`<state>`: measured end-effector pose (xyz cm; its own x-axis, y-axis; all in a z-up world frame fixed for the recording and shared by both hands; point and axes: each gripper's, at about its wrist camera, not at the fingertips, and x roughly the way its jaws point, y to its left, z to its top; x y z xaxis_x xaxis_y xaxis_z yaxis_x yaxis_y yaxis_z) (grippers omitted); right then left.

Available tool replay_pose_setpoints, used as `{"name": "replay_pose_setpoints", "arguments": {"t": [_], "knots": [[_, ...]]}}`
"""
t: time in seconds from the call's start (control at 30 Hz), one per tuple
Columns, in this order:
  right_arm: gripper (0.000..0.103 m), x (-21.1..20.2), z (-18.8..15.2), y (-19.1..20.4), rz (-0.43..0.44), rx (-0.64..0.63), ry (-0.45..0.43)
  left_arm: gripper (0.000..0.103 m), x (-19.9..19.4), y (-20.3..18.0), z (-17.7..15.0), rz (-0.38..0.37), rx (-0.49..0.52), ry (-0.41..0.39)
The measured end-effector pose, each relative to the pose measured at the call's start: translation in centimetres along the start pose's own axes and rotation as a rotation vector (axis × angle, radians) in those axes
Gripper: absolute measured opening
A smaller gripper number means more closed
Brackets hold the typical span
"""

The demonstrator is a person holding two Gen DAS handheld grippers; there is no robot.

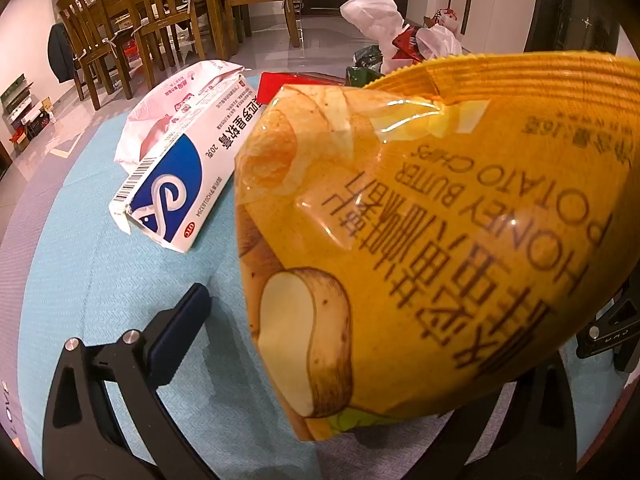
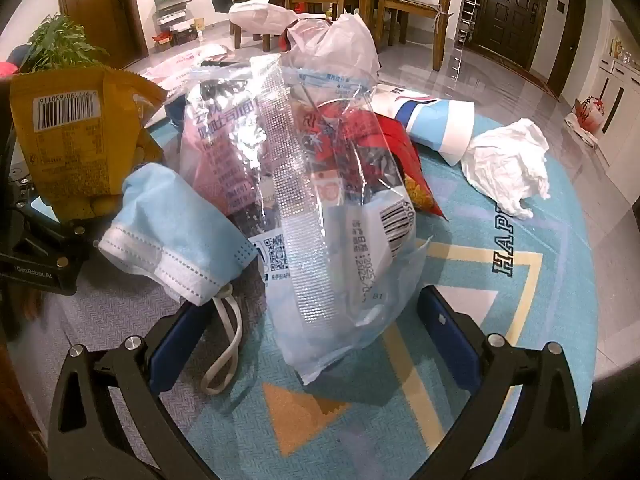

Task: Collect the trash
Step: 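Grasp the yellow potato chips bag with the left gripper and lift it, then grasp the clear plastic zip bag with the right gripper while the left holds the chips bag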

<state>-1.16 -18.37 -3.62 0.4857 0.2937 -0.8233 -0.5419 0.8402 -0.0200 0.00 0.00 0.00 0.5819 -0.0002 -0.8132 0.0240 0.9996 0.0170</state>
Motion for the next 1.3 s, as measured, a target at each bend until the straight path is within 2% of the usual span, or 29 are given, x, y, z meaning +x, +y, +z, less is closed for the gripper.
{"name": "replay_pose_setpoints", "arguments": {"t": [0.8,1.13,1.3], "knots": [[0.101,0.0,0.0,0.0,0.001,0.000,0.000,0.101,-0.1,-0.1,0.0,-0.002,-0.002,0.001],[0.101,0.0,0.0,0.0,-0.002,0.001,0.001,0.101,-1.5,-0.8,-2.0,0.039,-0.057,0.004],[0.101,0.0,0.1,0.5,-0.035,0.049,0.000,0.101,-1.9,-0.9,-2.5,0.060,-0.081,0.010]]}}
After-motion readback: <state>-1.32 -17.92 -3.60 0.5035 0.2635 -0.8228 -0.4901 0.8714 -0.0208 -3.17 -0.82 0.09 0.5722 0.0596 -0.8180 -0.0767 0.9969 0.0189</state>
